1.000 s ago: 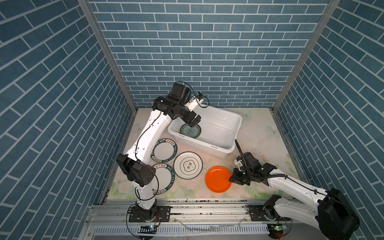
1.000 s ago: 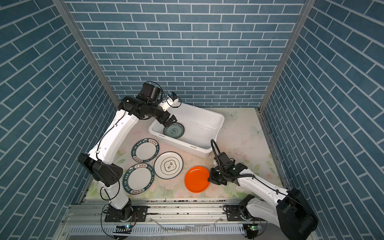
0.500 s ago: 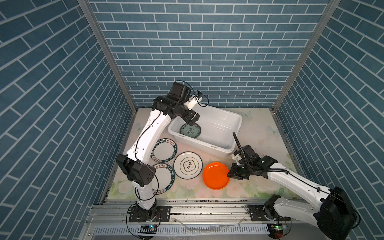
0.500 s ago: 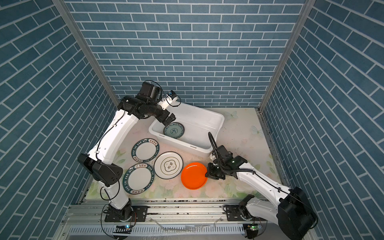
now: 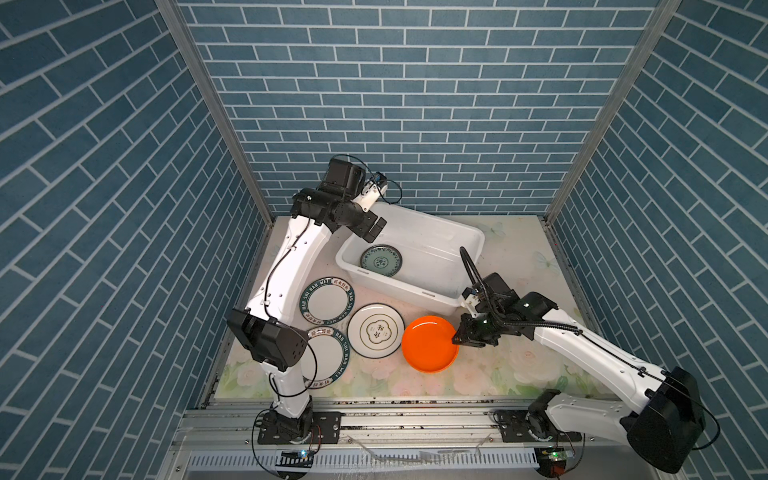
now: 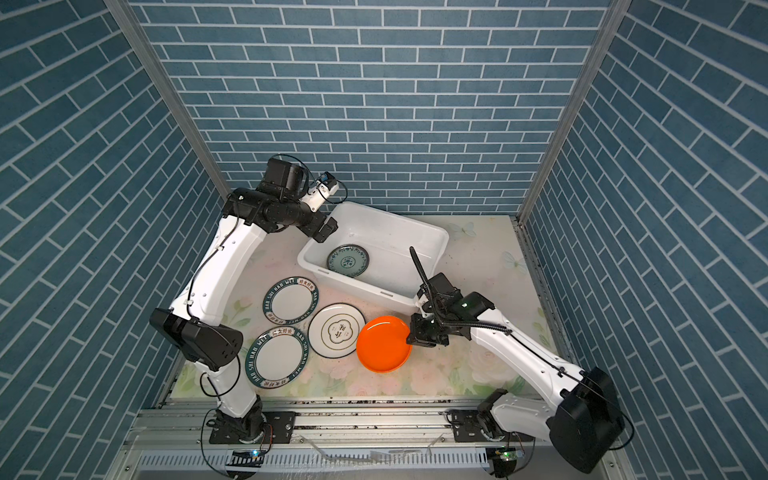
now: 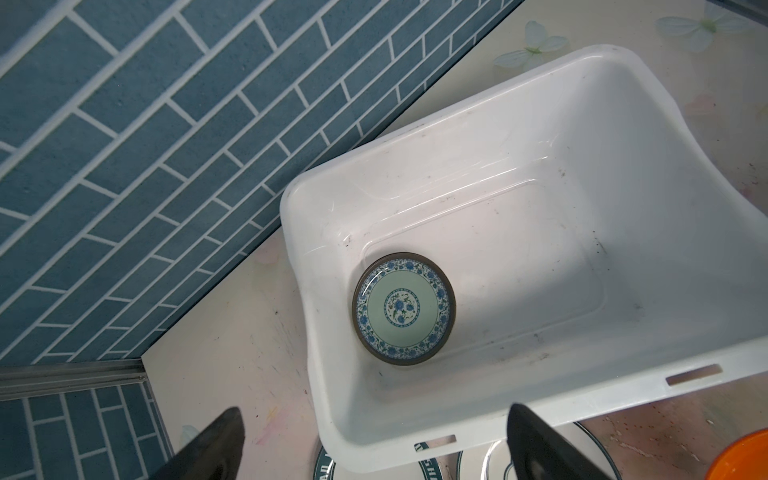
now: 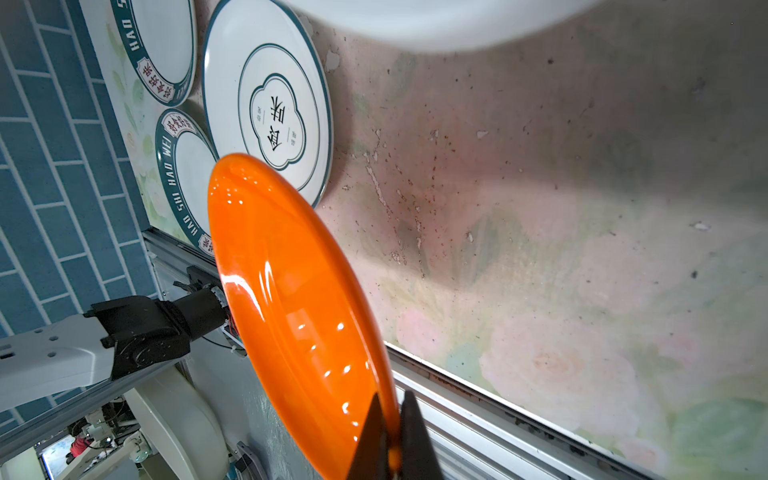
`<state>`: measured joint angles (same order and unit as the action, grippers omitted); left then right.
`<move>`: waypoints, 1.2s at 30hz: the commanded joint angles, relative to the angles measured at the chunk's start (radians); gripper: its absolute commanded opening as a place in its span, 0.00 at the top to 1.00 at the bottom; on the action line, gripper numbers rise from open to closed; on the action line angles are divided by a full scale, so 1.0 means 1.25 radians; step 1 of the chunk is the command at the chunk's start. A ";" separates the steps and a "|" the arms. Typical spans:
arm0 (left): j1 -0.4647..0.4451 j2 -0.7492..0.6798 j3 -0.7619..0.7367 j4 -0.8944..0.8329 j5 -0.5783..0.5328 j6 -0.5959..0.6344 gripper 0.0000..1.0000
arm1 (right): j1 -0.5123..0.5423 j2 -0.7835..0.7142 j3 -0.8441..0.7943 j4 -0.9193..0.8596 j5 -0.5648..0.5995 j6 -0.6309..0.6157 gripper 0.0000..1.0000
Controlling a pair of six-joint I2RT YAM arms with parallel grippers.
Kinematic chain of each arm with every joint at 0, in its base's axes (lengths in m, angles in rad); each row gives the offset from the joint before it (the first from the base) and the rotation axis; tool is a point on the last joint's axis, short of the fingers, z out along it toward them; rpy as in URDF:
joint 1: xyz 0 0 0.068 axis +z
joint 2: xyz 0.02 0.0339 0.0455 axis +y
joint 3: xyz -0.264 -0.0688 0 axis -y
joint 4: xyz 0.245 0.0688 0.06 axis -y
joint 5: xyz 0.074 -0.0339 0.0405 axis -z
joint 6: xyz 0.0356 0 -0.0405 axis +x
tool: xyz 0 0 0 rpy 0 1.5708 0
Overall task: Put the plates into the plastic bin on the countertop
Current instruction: 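Carry the orange plate with the right gripper over the white bin, then lower the orange plate onto the floral plate inside the bin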
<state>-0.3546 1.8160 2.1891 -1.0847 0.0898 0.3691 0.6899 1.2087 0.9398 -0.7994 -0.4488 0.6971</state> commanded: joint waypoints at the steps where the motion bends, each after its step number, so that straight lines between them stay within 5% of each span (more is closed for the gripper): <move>1: 0.023 -0.006 0.017 0.004 -0.010 -0.011 0.00 | 0.001 0.028 0.059 -0.047 -0.024 -0.057 1.00; 14: 0.091 -0.031 0.014 0.004 0.003 -0.013 0.00 | -0.004 0.193 0.314 -0.105 -0.093 -0.139 1.00; 26: 0.134 -0.064 -0.001 -0.001 0.037 -0.002 0.00 | -0.085 0.380 0.563 -0.058 -0.234 -0.131 1.00; 36: 0.138 -0.066 -0.002 -0.017 0.088 0.018 0.01 | -0.178 0.588 0.816 -0.107 -0.245 -0.186 1.00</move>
<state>-0.1871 1.7374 2.1872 -1.0870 0.1684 0.3714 0.4885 1.8858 1.8870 -0.8963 -0.7311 0.5385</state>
